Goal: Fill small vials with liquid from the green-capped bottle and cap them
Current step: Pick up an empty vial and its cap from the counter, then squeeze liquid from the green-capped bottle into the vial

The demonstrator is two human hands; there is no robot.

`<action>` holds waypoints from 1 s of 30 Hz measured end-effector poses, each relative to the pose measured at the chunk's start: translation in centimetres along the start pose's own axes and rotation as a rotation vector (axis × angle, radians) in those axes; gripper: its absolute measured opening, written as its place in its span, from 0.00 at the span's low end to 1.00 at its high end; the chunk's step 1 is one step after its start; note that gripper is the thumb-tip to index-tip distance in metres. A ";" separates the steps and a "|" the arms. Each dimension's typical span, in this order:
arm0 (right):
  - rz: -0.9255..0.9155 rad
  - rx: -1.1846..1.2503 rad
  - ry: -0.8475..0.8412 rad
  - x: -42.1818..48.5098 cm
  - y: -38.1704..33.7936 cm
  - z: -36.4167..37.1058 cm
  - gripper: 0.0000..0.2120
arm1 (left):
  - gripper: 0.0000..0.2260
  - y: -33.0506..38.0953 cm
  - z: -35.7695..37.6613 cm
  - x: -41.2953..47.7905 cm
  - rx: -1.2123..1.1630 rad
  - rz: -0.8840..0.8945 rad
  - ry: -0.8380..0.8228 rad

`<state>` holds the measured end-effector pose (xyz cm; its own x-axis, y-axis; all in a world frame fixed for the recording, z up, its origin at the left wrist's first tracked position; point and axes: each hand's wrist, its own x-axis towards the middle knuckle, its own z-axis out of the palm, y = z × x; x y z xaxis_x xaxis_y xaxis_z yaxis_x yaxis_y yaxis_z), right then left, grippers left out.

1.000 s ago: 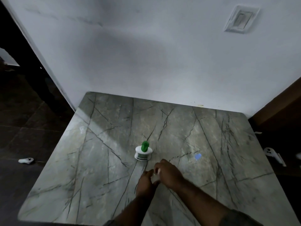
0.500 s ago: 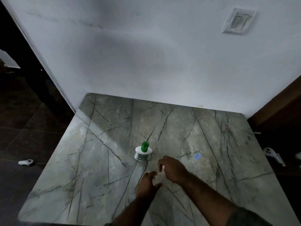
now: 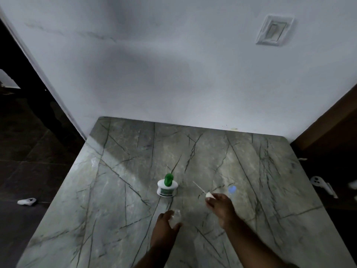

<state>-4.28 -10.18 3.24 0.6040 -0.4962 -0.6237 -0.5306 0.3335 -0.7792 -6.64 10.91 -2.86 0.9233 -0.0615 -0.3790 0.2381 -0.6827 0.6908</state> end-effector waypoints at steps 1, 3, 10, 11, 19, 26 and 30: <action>0.050 0.010 0.040 0.7 1.4 0.2 0.07 | 0.25 -0.1 0.0 0.0 0.004 0.011 -0.002; 0.048 -0.161 0.143 2.2 3.6 0.4 0.11 | 0.25 -0.2 0.0 0.0 0.004 0.026 -0.005; -0.066 -0.503 0.305 4.9 5.6 0.2 0.19 | 0.23 -0.7 -0.3 -0.4 -0.031 0.037 0.002; -0.065 -0.512 0.314 5.3 5.7 0.3 0.19 | 0.23 -0.9 -0.5 -0.4 -0.038 0.041 0.007; -0.114 -0.463 0.433 1.8 5.2 1.9 0.17 | 0.23 -0.6 -1.6 -0.1 -0.100 0.008 0.072; -0.381 -0.476 -0.207 -3.8 -1.5 9.0 0.13 | 0.23 1.6 -3.7 0.6 -0.244 0.002 0.198; -0.422 -0.482 -0.304 -4.0 -5.1 11.6 0.17 | 0.22 2.9 -4.6 0.7 -0.347 0.014 0.223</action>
<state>2.88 -0.64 9.03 0.9180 -0.2359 -0.3188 -0.3764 -0.2650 -0.8877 -3.93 12.20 1.73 0.9607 0.1160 -0.2523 0.2777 -0.3947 0.8759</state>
